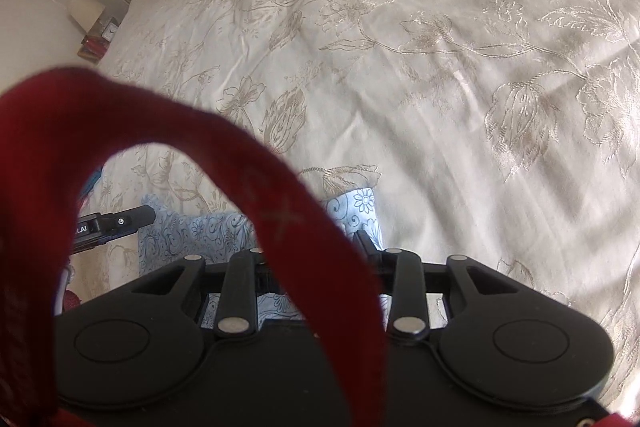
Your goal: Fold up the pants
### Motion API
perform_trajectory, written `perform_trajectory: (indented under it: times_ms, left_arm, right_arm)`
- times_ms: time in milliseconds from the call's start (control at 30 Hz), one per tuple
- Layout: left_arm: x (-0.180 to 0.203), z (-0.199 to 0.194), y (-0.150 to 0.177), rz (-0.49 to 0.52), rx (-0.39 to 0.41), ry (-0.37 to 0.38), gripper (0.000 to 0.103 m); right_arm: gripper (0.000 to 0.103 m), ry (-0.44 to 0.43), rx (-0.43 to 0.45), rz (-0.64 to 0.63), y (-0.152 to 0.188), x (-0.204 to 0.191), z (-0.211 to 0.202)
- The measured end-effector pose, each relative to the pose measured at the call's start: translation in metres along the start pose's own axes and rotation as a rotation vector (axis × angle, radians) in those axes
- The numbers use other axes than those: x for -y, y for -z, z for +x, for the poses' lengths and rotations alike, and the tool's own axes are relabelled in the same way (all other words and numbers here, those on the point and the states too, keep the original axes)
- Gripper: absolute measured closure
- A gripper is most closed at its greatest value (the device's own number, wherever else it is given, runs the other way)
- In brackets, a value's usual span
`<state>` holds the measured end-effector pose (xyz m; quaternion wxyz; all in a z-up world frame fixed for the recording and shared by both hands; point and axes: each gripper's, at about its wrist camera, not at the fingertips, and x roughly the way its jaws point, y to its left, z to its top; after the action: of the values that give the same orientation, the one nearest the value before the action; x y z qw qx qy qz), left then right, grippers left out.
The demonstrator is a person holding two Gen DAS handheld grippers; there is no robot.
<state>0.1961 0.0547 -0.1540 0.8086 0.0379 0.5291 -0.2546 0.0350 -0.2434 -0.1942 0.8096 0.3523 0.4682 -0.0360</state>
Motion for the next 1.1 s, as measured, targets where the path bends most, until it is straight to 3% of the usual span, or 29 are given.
perform_trajectory:
  times_ms: [133, 200, 233, 300, 500, 633, 700, 833, 900, 1100]
  left_arm:
    - [-0.008, 0.011, -0.005, -0.005, -0.015, -0.029, 0.037]
    - [-0.012, 0.016, -0.005, -0.006, -0.028, -0.039, 0.037]
    - [-0.013, 0.019, -0.005, -0.005, -0.035, -0.041, 0.037]
    - [-0.015, 0.026, -0.005, 0.001, -0.053, -0.05, 0.037]
    - [-0.015, 0.043, -0.005, 0.045, -0.073, -0.079, 0.037]
    - [-0.016, 0.039, -0.007, 0.04, -0.064, -0.074, 0.037]
    - [-0.016, 0.028, -0.009, 0.033, -0.037, -0.063, 0.037]
    - [-0.017, -0.001, -0.006, 0.008, 0.024, -0.032, 0.036]
    - [-0.017, -0.014, 0.0, -0.002, 0.041, -0.026, 0.036]
    - [-0.015, -0.036, 0.039, -0.036, 0.02, -0.015, 0.036]
  right_arm:
    - [0.065, -0.015, -0.002, 0.016, -0.001, 0.0, 0.004]
    - [0.076, -0.022, 0.001, 0.016, -0.001, -0.001, 0.006]
    - [0.076, -0.02, 0.005, 0.013, -0.001, -0.002, 0.006]
    - [0.09, -0.008, 0.016, -0.003, -0.002, -0.005, 0.006]
    - [0.099, 0.146, 0.014, -0.017, -0.004, 0.003, 0.011]
    - [0.099, 0.138, 0.034, 0.029, -0.003, 0.015, 0.003]
    - [0.087, 0.108, 0.055, 0.021, -0.002, 0.015, -0.005]
    - [0.079, 0.077, 0.062, -0.029, 0.002, 0.008, -0.014]
    - [0.053, 0.072, 0.06, -0.059, 0.006, 0.002, -0.015]
    - [0.047, 0.052, 0.025, -0.14, 0.024, -0.007, -0.013]
